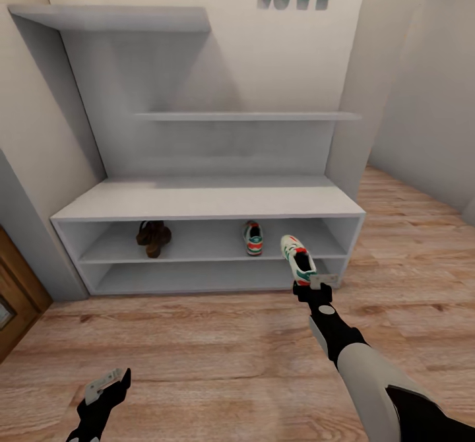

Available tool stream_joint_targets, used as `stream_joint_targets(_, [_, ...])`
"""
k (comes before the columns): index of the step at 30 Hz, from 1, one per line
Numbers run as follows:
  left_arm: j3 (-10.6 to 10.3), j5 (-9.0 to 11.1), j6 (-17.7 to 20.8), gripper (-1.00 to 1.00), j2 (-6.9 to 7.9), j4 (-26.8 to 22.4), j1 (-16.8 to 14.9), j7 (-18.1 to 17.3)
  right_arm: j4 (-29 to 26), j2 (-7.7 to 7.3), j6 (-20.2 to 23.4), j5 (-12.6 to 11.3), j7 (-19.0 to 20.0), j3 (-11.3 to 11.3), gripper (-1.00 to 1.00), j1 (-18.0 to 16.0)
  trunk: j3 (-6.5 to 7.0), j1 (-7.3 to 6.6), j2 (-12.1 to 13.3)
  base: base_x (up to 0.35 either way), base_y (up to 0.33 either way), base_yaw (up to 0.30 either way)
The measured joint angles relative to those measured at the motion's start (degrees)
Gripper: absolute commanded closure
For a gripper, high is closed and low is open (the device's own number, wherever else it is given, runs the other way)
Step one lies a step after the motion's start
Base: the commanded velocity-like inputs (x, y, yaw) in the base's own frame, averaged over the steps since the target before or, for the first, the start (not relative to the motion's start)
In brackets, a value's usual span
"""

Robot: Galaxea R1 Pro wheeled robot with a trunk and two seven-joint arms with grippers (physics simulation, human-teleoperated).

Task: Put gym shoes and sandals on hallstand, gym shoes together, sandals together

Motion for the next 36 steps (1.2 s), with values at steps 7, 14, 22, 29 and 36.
stream_joint_targets(7, [0.0, -1.0, 0.0, -1.0, 0.0, 0.0, 0.0, 0.0, 0.1, -0.04, 0.0, 0.0, 0.0, 0.0, 1.0, 0.0, 0.0, 0.0, 0.0, 0.102, 0.101, 0.0])
stream_joint_targets(14, [0.0, -1.2, 0.0, -1.0, 0.0, 0.0, 0.0, 0.0, 0.1, -0.08, 0.0, 0.0, 0.0, 0.0, 1.0, 0.0, 0.0, 0.0, 0.0, 0.082, 0.055, 0.0])
stream_joint_targets(22, [0.0, -1.2, 0.0, -1.0, 0.0, 0.0, 0.0, 0.1, 0.1, -0.09, 0.0, 0.0, 0.0, 0.0, 1.0, 0.0, 0.0, 0.0, 0.0, 0.103, 0.06, 0.0])
stream_joint_targets(29, [0.0, -1.2, 0.0, -1.0, 0.0, 0.0, 0.0, 0.0, 0.1, -0.09, 0.0, 0.0, 0.0, 0.0, 1.0, 0.0, 0.0, 0.0, 0.0, 0.126, 0.116, 0.0])
stream_joint_targets(36, [0.0, -1.2, 0.0, -1.0, 0.0, 0.0, 0.0, 0.1, 0.2, -0.16, -0.2, 0.0, -0.6, -0.5, 1.0, 0.0, 0.0, 0.0, 0.0, 0.022, 0.02, 0.0])
